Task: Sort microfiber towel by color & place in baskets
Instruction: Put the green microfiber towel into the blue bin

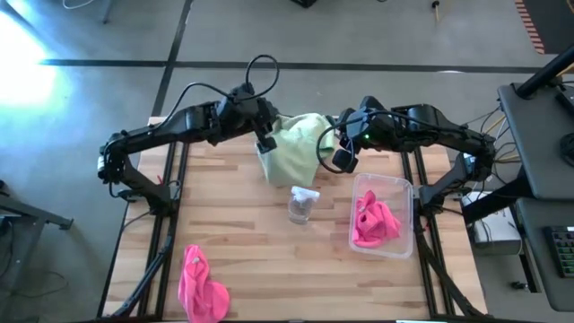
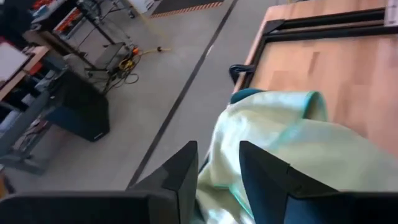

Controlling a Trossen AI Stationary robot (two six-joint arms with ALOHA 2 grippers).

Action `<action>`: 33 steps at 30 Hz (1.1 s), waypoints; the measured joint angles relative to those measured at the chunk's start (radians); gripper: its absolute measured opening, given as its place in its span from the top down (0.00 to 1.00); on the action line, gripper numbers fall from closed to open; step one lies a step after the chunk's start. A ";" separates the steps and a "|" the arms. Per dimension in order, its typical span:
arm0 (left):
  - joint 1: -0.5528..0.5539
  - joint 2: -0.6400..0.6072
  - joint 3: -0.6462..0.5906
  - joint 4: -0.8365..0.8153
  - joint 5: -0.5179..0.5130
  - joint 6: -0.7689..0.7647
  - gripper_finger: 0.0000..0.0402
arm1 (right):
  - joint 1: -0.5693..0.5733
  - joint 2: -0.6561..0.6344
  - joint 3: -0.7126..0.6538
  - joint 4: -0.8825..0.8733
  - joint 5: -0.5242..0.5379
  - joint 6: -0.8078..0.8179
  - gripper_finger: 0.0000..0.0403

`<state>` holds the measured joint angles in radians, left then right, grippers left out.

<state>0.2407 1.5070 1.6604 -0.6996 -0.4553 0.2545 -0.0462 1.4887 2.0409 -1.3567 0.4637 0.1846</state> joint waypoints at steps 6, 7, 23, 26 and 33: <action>0.019 0.000 0.000 -0.057 -0.007 -0.011 0.73 | 0.000 0.000 -0.003 0.000 0.000 -0.001 0.79; 0.017 0.000 0.000 -0.080 -0.007 -0.018 0.73 | 0.000 0.000 -0.004 0.000 0.000 -0.001 0.80; -0.001 -0.001 -0.319 -0.184 0.309 -0.261 0.73 | 0.000 0.000 -0.071 -0.001 0.000 -0.014 0.79; -0.002 -0.001 -0.422 -0.088 0.371 -0.298 0.73 | 0.000 0.000 -0.079 0.000 0.000 -0.014 0.78; -0.002 -0.001 -0.575 0.084 0.475 -0.370 0.73 | 0.000 0.000 -0.087 0.000 0.000 -0.014 0.78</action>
<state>0.2390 1.5063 1.0858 -0.6159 0.0197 -0.1158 -0.0463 1.4887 1.9537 -1.3563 0.4641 0.1711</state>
